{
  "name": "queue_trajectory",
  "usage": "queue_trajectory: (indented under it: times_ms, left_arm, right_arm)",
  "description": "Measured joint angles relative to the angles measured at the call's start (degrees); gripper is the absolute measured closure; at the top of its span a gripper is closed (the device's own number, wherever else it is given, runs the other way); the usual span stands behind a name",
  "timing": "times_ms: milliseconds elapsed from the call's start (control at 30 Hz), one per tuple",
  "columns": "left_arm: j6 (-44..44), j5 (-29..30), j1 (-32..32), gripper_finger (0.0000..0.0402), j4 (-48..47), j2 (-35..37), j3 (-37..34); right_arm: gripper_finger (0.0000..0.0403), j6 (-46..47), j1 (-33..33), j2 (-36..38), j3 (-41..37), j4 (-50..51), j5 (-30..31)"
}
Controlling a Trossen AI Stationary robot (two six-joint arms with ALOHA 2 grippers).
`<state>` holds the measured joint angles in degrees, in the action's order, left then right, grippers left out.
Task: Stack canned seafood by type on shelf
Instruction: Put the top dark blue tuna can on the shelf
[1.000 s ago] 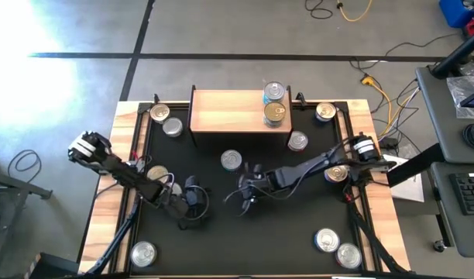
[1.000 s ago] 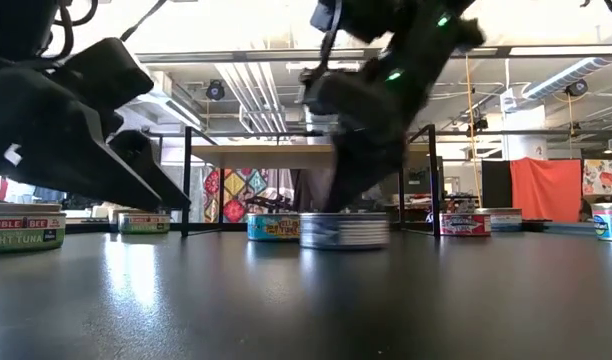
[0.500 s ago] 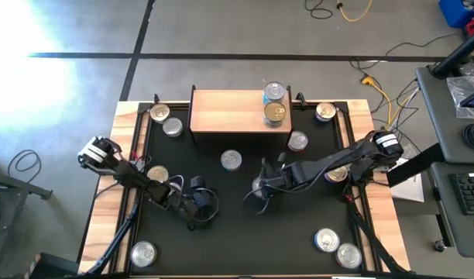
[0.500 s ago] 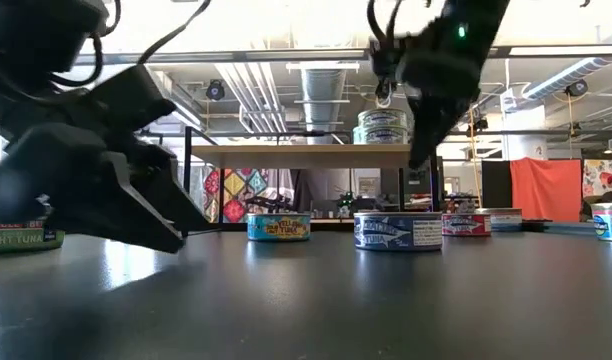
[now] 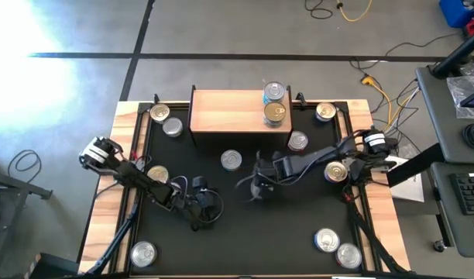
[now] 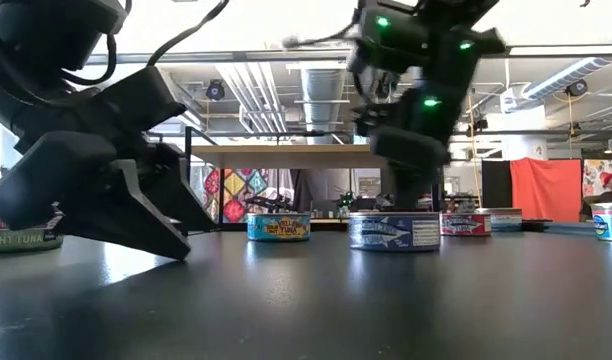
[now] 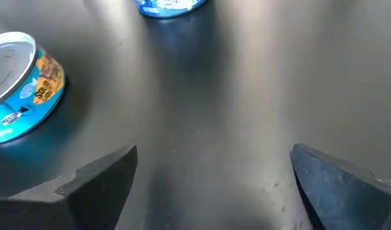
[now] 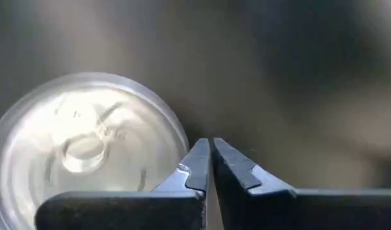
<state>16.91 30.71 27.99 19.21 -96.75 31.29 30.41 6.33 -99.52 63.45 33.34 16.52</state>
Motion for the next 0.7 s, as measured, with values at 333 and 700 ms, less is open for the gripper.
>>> queue_trajectory:
  times_ms: [333,700]
  left_arm:
    - [-0.1,-3.2,0.0,0.0002,-3.3,3.1,-0.3]
    - [-8.8,-4.7,-3.3,0.0002,11.9,-2.4,-0.5]
  right_arm:
    - [0.039,-14.2,1.0,0.4,1.9,-22.2,-15.0]
    - [0.039,2.0,7.8,2.8,3.1,6.1,-9.0]
